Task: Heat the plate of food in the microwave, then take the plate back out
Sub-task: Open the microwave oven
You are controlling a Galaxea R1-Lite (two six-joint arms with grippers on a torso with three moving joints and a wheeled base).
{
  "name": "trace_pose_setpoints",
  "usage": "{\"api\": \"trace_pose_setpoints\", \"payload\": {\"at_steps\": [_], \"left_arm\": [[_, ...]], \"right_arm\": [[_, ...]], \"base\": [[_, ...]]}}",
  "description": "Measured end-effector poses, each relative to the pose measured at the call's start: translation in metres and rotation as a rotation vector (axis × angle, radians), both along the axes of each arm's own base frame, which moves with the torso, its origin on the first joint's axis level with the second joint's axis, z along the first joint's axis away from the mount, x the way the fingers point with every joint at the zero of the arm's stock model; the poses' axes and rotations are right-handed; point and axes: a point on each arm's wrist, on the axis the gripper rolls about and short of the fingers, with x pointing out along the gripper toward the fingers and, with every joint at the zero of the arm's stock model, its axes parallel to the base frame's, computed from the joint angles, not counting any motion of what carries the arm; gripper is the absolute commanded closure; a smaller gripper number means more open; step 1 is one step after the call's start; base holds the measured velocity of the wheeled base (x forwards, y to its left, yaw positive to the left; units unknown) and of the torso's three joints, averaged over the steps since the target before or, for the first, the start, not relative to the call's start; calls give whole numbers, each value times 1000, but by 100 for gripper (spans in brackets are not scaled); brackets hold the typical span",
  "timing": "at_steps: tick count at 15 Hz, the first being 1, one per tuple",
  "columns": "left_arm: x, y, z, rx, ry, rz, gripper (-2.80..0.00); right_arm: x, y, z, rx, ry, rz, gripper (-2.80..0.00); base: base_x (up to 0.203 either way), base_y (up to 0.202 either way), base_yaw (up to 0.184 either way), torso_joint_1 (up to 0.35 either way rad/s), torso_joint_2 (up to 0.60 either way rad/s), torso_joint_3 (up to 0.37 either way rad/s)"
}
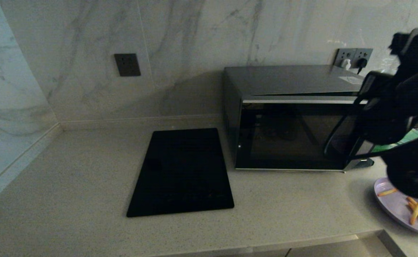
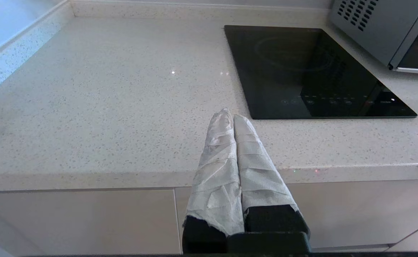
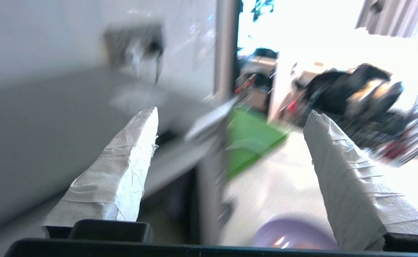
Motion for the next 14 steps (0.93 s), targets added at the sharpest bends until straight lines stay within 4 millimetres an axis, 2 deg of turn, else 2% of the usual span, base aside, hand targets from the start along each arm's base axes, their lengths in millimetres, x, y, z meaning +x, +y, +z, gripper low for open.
{"api": "trace_pose_setpoints", "payload": {"at_steps": [3,6,9,12,14], "left_arm": [[0,0,0,0,0,0,0],[0,0,0,0,0,0,0],[0,0,0,0,0,0,0],[0,0,0,0,0,0,0],[0,0,0,0,0,0,0]], "right_arm": [[-36,-13,62,-44,42,-7,-280],[-70,-28,95,-90,137,-10,-280],[-100,-45,101,-189,340,1,-280],[-127,-78,95,-308,615,36,-280],[-139,-97,89,-317,748,127,-280]], "base": [[0,0,0,0,0,0],[0,0,0,0,0,0],[0,0,0,0,0,0],[0,0,0,0,0,0],[0,0,0,0,0,0]]}}
